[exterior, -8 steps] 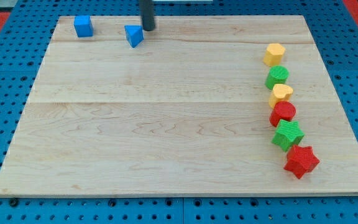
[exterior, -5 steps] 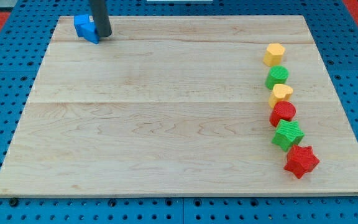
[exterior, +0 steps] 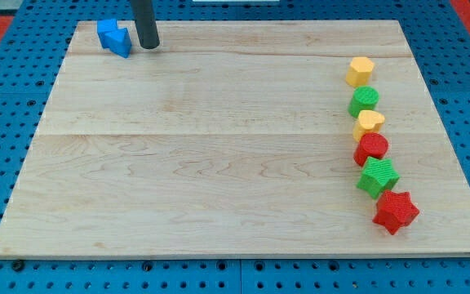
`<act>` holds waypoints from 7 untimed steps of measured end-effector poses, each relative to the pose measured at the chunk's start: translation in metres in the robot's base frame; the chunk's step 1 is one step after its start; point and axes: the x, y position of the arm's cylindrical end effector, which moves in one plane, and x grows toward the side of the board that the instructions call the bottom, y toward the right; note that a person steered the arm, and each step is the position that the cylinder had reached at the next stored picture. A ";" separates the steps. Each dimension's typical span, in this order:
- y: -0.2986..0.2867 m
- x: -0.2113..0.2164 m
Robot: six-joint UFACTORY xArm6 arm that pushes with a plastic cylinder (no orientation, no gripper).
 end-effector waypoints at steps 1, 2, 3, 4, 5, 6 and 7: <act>0.004 0.000; 0.010 0.000; 0.017 0.000; 0.085 0.000; 0.199 0.004; 0.305 0.035; 0.393 0.039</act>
